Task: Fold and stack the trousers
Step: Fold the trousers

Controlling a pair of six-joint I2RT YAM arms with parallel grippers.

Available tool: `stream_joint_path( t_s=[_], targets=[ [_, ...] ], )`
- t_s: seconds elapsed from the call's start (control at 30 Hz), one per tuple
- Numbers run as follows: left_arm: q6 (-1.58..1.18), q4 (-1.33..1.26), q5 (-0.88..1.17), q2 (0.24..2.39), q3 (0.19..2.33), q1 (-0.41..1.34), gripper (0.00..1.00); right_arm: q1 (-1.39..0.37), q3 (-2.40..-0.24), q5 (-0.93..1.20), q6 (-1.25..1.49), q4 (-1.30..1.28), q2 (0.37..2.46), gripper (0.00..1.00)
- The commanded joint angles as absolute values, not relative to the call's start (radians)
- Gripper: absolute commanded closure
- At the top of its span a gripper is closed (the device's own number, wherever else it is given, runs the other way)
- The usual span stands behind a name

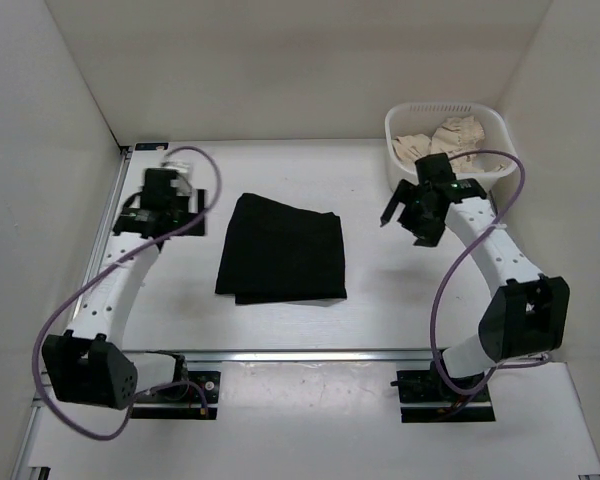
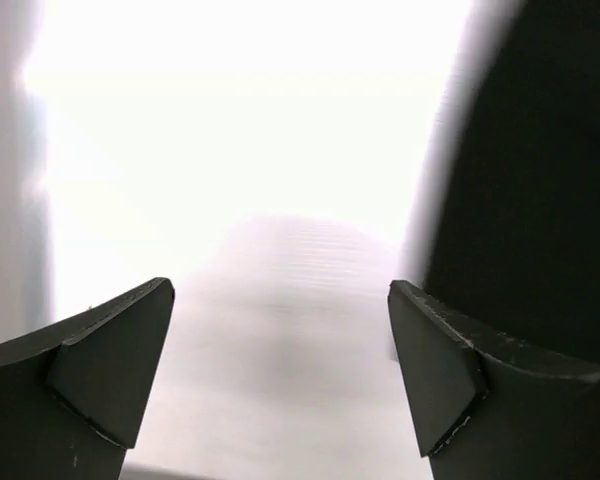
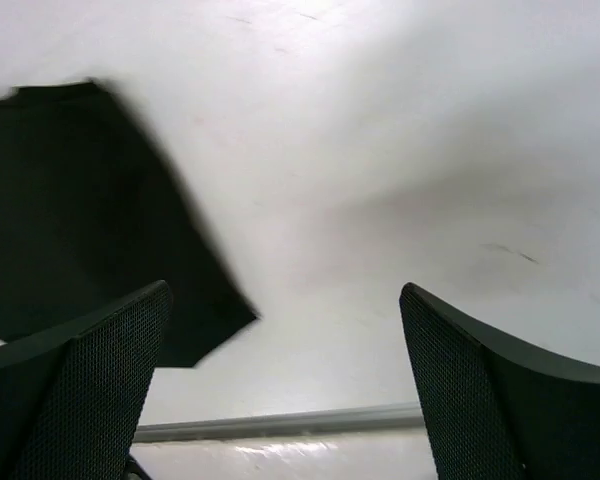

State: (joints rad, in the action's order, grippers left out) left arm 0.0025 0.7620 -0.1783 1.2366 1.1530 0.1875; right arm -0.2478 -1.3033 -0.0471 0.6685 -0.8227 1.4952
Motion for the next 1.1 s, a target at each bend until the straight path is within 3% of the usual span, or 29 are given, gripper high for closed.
stream_joint_path(
  t_s=[0.0,0.17,1.07],
  targets=[
    [0.000,0.762,-0.292,1.291,1.120,-0.112,0.00,-0.197,-1.318,-0.118,0.526,-1.037,1.402,0.01],
    [0.000,0.801,-0.275,1.295,1.115,-0.276,0.00,-0.124,-1.342,-0.233,0.453,-1.095,1.319,0.01],
    [0.000,0.810,-0.282,1.175,1.003,-0.344,0.00,-0.060,-1.273,-0.281,0.371,-1.088,1.235,0.01]
  ],
)
